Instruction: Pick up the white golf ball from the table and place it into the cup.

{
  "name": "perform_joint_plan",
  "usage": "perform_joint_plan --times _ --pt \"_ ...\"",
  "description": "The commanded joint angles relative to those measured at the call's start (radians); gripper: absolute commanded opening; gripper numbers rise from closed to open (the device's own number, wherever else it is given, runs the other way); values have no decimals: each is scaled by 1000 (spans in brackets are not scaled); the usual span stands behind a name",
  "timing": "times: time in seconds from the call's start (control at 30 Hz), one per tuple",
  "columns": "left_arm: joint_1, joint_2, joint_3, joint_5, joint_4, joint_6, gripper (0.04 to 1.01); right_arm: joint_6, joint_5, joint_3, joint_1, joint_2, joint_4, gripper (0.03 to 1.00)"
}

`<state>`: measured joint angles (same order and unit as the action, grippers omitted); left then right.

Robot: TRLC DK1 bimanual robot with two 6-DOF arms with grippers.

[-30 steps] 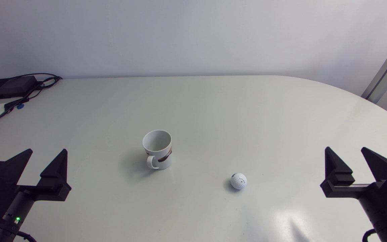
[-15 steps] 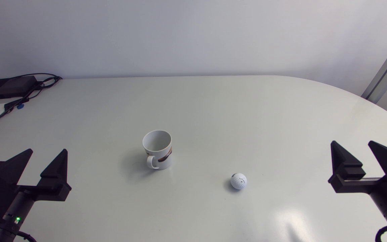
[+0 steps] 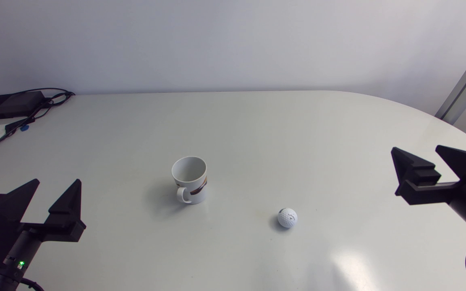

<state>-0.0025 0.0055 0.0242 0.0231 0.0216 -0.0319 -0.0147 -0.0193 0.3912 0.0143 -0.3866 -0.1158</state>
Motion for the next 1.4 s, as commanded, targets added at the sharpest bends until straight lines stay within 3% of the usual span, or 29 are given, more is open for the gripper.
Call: perform_joint_plan --times 0.0,0.4,0.63,0.97,1.23,1.37 --pt "-10 -16 -21 -3 -5 4 992 4 -2 43 7 -66 -12 970" --pt "-13 -16 -21 -3 -5 3 992 28 -16 135 35 -359 -12 970" --pt "-13 -16 -21 -3 -5 3 992 59 -71 189 38 -494 -31 970" --pt "-13 -15 -21 -3 -5 1 992 87 -120 304 39 -681 -114 970" --pt "-13 -15 -21 -3 -5 1 992 88 -122 368 73 -782 -193 970" --pt "-13 -15 -21 -3 -5 1 992 52 -117 400 108 -822 -259 970"
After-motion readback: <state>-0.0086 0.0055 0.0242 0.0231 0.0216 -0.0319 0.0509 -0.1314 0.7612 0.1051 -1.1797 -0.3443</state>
